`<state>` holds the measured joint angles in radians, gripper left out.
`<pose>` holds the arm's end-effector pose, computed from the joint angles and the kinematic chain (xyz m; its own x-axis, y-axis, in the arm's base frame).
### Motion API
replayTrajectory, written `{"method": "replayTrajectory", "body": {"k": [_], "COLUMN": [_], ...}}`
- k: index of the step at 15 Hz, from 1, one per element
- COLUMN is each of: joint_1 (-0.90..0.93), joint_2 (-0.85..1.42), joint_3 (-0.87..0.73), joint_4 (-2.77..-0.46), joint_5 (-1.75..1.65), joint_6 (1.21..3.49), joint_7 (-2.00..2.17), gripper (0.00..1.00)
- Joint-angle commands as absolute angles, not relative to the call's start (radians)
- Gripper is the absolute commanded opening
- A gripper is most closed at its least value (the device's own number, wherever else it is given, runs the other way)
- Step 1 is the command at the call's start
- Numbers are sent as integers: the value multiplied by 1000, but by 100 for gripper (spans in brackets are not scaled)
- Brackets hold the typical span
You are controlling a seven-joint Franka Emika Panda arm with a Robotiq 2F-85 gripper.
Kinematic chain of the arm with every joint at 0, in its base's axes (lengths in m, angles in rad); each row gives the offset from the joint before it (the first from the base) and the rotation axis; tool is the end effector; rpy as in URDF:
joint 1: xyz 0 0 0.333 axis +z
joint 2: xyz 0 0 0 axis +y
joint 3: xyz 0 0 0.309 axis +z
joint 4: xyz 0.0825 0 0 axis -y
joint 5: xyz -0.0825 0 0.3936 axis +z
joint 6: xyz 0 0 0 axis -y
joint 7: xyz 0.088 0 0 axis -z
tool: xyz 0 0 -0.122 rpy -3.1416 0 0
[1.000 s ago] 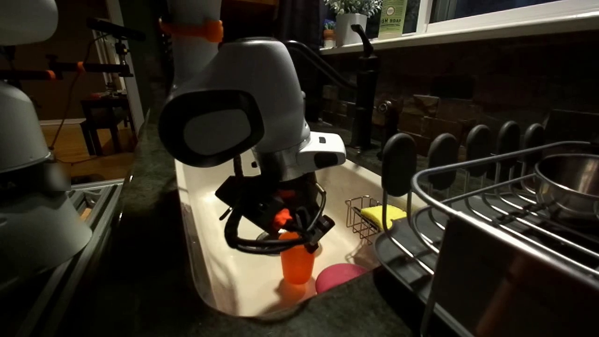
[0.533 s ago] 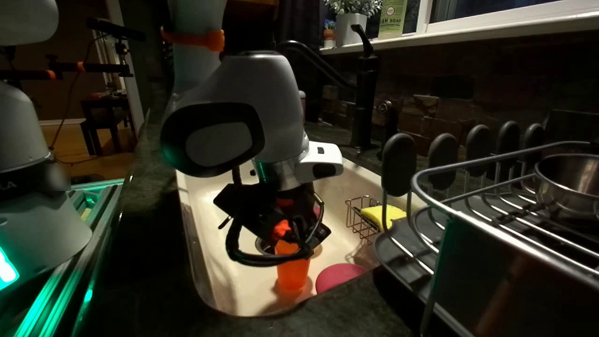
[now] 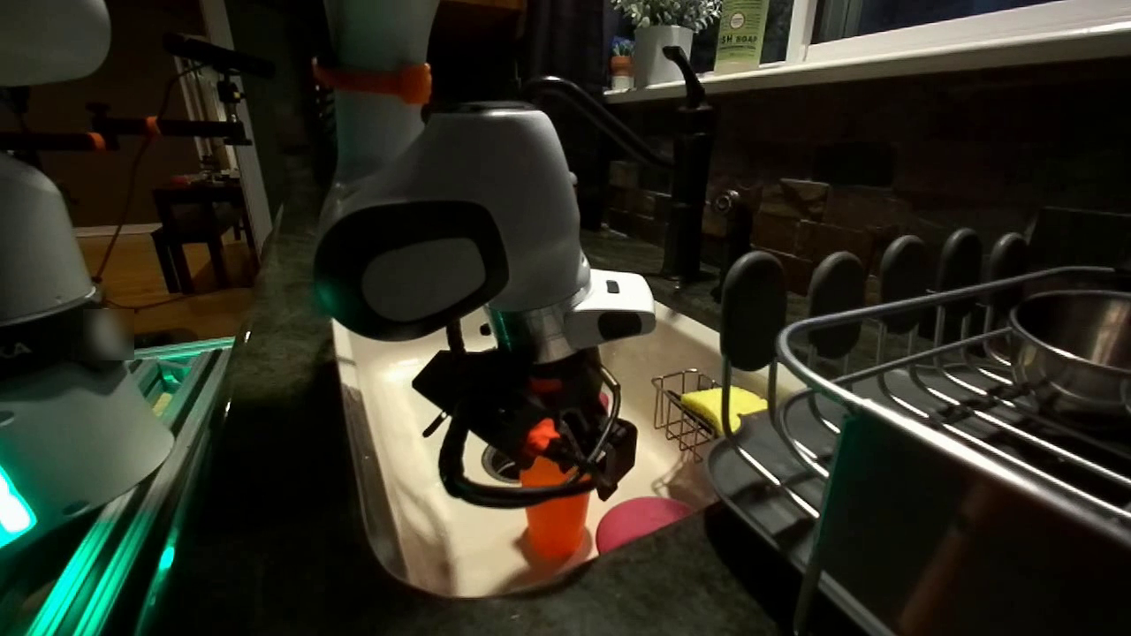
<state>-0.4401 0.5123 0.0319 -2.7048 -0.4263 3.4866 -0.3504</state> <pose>0.3724 -0.1024 0.0708 0.8975 0.3429 0.2775 0.3420 -0.9382 0.0531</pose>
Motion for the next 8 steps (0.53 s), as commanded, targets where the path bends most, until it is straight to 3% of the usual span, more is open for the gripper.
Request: {"method": "replayTrajectory", "body": {"k": [1,3,8], "joint_1": [-433,-449,-579], "joint_2": [475,460,453], "joint_3": [28,49,244], "joint_4": [-2726,-2729,-2708], "joint_5": [-455,-473,-545], "joint_6": [3524,3523,3432], "joint_7": [-322,-301,-126], "gripper": [89,100,100]}}
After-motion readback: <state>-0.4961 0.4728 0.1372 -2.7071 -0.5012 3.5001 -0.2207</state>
